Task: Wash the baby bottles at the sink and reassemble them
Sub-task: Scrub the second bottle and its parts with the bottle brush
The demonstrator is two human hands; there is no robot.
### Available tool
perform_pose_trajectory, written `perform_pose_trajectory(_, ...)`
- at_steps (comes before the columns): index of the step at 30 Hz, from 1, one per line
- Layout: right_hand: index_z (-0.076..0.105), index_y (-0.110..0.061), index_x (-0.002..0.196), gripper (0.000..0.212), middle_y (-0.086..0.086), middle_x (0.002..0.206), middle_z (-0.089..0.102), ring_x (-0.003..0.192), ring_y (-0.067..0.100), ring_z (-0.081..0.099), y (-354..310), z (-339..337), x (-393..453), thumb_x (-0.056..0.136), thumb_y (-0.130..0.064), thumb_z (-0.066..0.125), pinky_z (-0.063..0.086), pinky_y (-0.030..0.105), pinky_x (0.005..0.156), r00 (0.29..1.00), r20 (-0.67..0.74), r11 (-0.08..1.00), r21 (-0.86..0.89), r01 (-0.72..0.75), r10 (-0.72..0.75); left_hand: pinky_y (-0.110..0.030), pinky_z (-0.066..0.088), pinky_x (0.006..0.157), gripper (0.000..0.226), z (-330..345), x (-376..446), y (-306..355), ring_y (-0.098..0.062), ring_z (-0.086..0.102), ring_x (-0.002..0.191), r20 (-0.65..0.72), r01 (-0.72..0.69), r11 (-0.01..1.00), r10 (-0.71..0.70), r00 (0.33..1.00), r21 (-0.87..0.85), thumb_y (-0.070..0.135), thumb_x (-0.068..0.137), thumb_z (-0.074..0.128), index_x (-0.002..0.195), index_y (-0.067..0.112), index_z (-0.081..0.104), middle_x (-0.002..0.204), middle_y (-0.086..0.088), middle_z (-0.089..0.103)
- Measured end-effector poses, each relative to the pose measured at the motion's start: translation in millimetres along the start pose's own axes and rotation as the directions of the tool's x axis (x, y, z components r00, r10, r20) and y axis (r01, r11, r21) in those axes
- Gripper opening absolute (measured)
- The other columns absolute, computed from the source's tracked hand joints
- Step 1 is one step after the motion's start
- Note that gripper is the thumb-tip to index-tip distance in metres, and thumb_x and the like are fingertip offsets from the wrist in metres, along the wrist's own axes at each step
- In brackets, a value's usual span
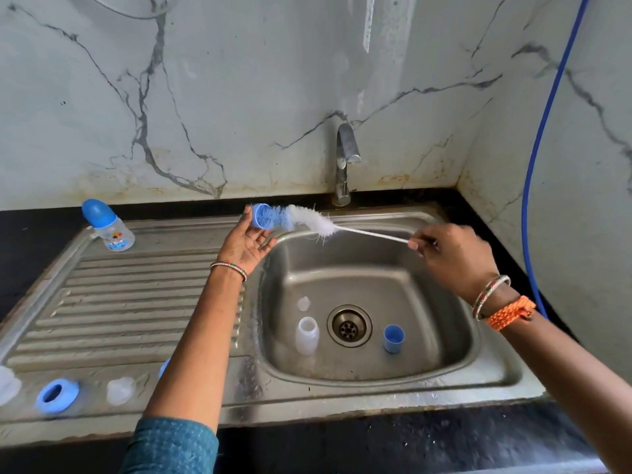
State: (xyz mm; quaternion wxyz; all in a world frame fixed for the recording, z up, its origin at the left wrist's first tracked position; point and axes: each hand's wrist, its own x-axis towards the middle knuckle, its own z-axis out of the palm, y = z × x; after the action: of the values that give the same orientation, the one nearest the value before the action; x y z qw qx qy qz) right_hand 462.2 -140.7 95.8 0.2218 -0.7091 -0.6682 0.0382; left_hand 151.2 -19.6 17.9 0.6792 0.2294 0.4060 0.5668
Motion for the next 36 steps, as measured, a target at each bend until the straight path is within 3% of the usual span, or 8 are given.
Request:
perform_pose_trajectory(4, 0.067, -0.016, 0.076, 0.009, -0.001, 0.076, 0.064, 0.077, 0.023, 0.059, -0.9, 0.2, 0.4, 0.079, -0.008, 0.069, 0.047, 0.035, 0.067, 0.955, -0.245, 0.980, 0.070, 0.187, -0.165, -0.034, 0.048, 0.082, 0.027, -0.8, -0.5, -6.3, -0.014, 0.059, 0.081, -0.058, 0.019, 0.998, -0.016, 0.998, 0.052, 0.044, 0.090, 0.056, 0.096, 0.018, 0.060, 0.079, -0.001, 0.070)
perform_pose_trajectory(10, 0.064, -0.010, 0.070, 0.042, -0.006, 0.039, 0.042, 0.032, 0.006, 0.030, 0.9, -2.0, 8.8, 0.101, -0.028, 0.042, 0.022, 0.014, 0.037, 0.695, 0.712, 0.868, 0.275, -0.414, 0.106, -0.027, 0.051, 0.067, 0.026, 0.6, 2.7, -6.7, -0.013, 0.056, 0.070, -0.089, -0.025, 0.998, 0.020, 0.996, -0.054, 0.040, 0.091, 0.056, 0.092, 0.015, 0.061, 0.065, -0.003, 0.066)
perform_pose_trajectory(16, 0.059, -0.018, 0.082, 0.025, -0.003, 0.067, 0.060, 0.061, 0.022, 0.057, -9.4, 1.7, -9.2, 0.088, -0.041, 0.062, 0.036, 0.026, 0.051, 0.992, 0.038, 0.992, -0.050, 0.119, -0.117, -0.027, 0.049, 0.070, 0.035, 1.6, 7.0, -4.7, -0.014, 0.051, 0.073, -0.230, -0.021, 0.996, 0.001, 0.973, -0.086, 0.043, 0.088, 0.060, 0.096, 0.010, 0.057, 0.078, -0.006, 0.054)
perform_pose_trajectory(20, 0.062, -0.011, 0.077, 0.016, 0.006, 0.064, 0.061, 0.049, 0.029, 0.056, -6.9, -1.0, -20.8, 0.073, -0.009, 0.078, 0.034, 0.027, 0.044, 0.747, -0.326, 0.789, -0.453, 0.414, -0.579, -0.026, 0.042, 0.067, 0.033, 7.1, 4.8, -1.4, -0.014, 0.043, 0.067, -0.261, 0.020, 0.999, -0.030, 0.965, -0.039, 0.043, 0.086, 0.063, 0.090, 0.011, 0.057, 0.077, -0.007, 0.052)
perform_pose_trajectory(23, 0.067, -0.010, 0.084, 0.022, 0.006, 0.077, 0.066, 0.060, 0.028, 0.059, -1.6, -3.7, -21.3, 0.067, 0.002, 0.072, 0.041, 0.030, 0.053, 0.661, -0.296, 0.687, -0.558, 0.466, -0.689, -0.024, 0.040, 0.065, 0.032, 9.2, 2.3, -0.2, -0.013, 0.040, 0.062, -0.254, 0.033, 0.999, -0.043, 0.966, -0.044, 0.043, 0.087, 0.062, 0.088, 0.011, 0.057, 0.073, -0.008, 0.051)
perform_pose_trajectory(27, 0.064, -0.014, 0.084, 0.001, 0.001, 0.068, 0.065, 0.058, 0.018, 0.060, -3.7, -6.5, -13.8, 0.085, -0.014, 0.063, 0.038, 0.025, 0.051, 0.988, 0.109, 0.994, -0.009, 0.110, -0.109, -0.025, 0.042, 0.072, 0.029, 4.2, 0.8, 1.6, -0.014, 0.045, 0.071, -0.199, 0.010, 0.999, -0.020, 0.980, -0.048, 0.042, 0.090, 0.057, 0.087, 0.013, 0.056, 0.080, -0.007, 0.055)
perform_pose_trajectory(30, 0.059, -0.008, 0.079, 0.029, -0.003, 0.040, 0.042, 0.029, 0.007, 0.029, 1.3, -9.8, 0.9, 0.100, -0.019, 0.042, 0.024, 0.013, 0.035, 0.700, 0.708, 0.797, 0.370, -0.479, 0.092, -0.028, 0.044, 0.077, 0.029, -2.4, -1.2, -0.7, -0.017, 0.053, 0.081, -0.132, -0.033, 0.997, 0.023, 0.991, -0.071, 0.039, 0.094, 0.052, 0.092, 0.011, 0.058, 0.089, -0.010, 0.061)
perform_pose_trajectory(36, 0.063, -0.019, 0.081, 0.008, -0.001, 0.072, 0.065, 0.069, 0.021, 0.062, -3.0, -6.0, -7.3, 0.087, -0.025, 0.064, 0.039, 0.027, 0.059, 0.994, 0.013, 0.991, -0.083, 0.107, -0.107, -0.028, 0.044, 0.078, 0.027, -8.1, -0.4, -5.8, -0.017, 0.052, 0.081, -0.157, -0.016, 0.998, 0.006, 0.988, -0.064, 0.041, 0.092, 0.056, 0.093, 0.014, 0.059, 0.089, -0.008, 0.062)
